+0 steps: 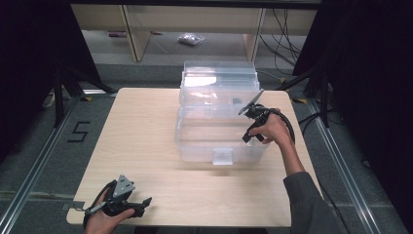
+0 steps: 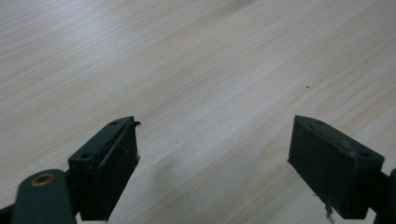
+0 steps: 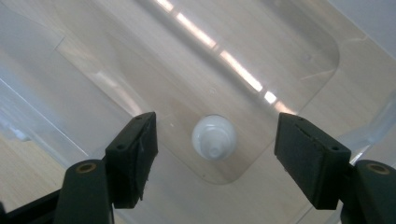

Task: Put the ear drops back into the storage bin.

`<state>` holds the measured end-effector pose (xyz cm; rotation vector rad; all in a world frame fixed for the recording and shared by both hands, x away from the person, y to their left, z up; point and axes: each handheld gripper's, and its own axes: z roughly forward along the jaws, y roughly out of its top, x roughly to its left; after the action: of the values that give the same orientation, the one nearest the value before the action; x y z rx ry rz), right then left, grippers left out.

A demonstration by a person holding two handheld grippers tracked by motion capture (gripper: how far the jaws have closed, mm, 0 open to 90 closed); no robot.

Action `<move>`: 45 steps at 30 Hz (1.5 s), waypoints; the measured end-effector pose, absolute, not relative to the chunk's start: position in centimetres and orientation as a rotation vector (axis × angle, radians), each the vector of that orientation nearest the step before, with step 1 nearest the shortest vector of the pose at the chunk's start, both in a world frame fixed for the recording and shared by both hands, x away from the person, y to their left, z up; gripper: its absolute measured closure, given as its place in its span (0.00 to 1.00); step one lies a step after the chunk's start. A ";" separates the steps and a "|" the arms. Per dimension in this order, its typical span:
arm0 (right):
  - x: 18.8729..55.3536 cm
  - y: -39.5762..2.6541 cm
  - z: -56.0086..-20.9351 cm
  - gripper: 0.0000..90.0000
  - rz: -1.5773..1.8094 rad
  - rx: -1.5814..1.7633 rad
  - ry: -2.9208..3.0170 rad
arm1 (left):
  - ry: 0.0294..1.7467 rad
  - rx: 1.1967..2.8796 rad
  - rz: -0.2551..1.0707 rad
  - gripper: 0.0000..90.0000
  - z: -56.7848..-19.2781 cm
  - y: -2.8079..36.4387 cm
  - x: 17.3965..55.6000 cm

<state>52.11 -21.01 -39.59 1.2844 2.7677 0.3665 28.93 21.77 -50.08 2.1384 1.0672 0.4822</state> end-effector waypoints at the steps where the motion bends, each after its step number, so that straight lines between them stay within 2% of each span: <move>1: 52.0 -21.0 -39.5 0.34 0.363 1.295 2.762 | 1.067 2.140 0.482 0.17 -50.1 21.8 28.9; 12: 50.7 -21.5 -38.2 0.28 0.473 1.263 2.720 | 1.069 2.138 0.482 0.17 -50.1 21.7 28.9; 44: 45.3 -21.9 -35.4 0.28 0.649 1.159 2.673 | 1.076 2.132 0.478 0.17 -50.2 21.6 28.9; 45: 45.2 -22.0 -35.4 0.28 0.660 1.144 2.676 | 1.054 2.188 0.483 0.17 -50.0 21.9 29.0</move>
<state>45.19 -22.03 -35.38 1.1444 2.6757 0.6602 28.98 21.91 -50.02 2.1879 1.0542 0.4830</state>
